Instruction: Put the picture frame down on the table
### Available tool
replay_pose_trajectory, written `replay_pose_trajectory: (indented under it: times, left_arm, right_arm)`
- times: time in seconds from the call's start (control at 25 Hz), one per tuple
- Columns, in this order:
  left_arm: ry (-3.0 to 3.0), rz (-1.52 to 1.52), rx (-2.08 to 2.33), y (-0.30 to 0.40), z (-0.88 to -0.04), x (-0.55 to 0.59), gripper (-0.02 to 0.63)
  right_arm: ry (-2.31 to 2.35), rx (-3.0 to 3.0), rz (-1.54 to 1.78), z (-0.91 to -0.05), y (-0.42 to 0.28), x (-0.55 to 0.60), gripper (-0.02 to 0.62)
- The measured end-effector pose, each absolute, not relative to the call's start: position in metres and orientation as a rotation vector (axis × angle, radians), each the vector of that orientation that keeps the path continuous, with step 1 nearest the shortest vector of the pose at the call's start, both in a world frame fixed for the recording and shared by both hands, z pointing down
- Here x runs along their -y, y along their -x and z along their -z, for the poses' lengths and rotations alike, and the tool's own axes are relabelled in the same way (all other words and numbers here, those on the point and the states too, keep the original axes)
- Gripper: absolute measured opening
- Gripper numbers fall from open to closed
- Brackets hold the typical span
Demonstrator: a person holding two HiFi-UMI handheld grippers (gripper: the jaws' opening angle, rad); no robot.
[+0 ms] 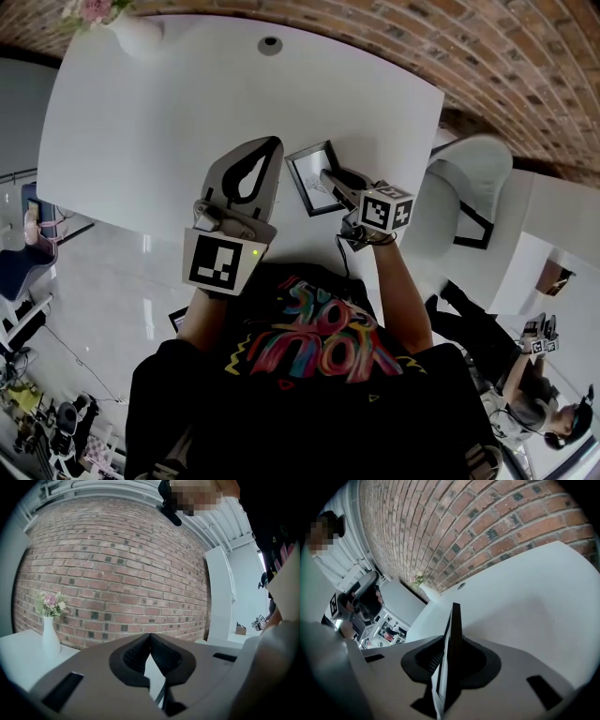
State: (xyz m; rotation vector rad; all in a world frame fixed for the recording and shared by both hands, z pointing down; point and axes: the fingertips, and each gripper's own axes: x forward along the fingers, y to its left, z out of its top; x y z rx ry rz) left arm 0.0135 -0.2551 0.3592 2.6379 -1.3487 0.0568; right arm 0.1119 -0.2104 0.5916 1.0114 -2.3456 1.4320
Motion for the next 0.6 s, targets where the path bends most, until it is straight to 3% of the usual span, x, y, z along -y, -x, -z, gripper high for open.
replay_pose_trajectory:
  times: [0.6]
  left_arm:
    - [-2.633, -0.077, 1.339, -0.019, -0.368, 0.261, 0.023]
  right_arm:
    - [-1.196, 2.308, -1.398, -0.603, -0.141, 0.224, 0.245]
